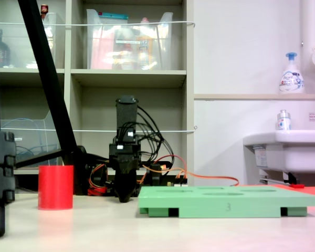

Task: Put the cylinder block into the corresponding hole

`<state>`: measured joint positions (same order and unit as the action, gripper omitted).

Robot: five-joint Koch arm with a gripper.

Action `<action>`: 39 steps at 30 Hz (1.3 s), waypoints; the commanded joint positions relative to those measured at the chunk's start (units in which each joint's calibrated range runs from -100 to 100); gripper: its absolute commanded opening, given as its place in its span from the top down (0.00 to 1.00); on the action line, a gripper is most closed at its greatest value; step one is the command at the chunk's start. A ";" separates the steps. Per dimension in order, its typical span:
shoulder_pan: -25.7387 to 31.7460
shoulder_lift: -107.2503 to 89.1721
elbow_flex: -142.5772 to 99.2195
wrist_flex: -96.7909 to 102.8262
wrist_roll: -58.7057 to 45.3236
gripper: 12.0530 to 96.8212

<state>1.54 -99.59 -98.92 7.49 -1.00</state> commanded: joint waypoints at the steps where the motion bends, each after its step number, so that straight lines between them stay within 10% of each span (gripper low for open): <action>1: -0.34 -0.41 -1.08 -5.13 -0.20 0.56; 25: 0.78 -0.41 -1.08 -5.13 0.20 0.55; 39: 2.54 -0.41 -1.08 42.44 39.32 0.53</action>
<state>3.54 -99.45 -98.92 41.65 32.60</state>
